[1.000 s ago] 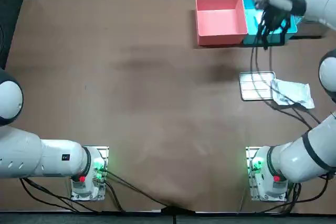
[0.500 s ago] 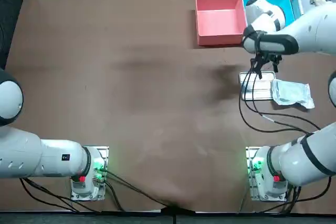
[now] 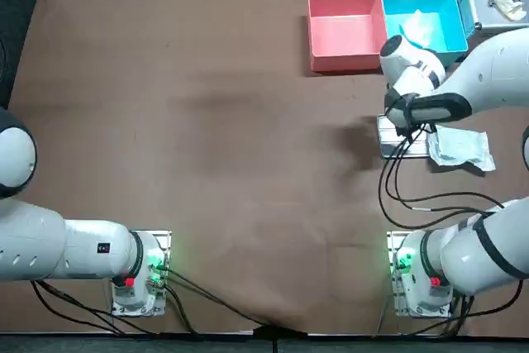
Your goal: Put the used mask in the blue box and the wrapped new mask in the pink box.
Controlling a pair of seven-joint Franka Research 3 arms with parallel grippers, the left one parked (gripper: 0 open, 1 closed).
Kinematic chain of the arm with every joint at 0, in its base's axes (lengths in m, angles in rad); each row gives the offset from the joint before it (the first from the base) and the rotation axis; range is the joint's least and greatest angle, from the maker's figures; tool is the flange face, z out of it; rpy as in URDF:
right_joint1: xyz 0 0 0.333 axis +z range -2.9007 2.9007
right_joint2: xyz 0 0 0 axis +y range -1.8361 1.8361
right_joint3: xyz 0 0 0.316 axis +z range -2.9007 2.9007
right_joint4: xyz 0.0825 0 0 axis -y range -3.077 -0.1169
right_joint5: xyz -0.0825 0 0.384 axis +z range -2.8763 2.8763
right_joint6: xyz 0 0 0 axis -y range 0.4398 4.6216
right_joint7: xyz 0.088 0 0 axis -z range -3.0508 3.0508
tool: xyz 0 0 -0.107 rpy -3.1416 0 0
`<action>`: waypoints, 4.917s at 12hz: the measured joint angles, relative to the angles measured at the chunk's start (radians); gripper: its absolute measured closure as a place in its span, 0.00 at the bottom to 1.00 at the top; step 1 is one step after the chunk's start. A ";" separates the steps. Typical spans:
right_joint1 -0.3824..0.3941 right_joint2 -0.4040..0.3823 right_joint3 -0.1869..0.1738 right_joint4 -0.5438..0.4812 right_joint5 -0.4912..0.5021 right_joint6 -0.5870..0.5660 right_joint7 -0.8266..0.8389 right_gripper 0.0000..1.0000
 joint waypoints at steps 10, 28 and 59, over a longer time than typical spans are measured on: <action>-0.162 0.071 -0.012 -0.092 -0.166 0.133 0.028 0.00; -0.288 0.142 -0.012 -0.043 -0.197 0.189 0.028 0.54; 0.044 0.267 0.009 1.129 0.481 -0.421 -0.232 0.99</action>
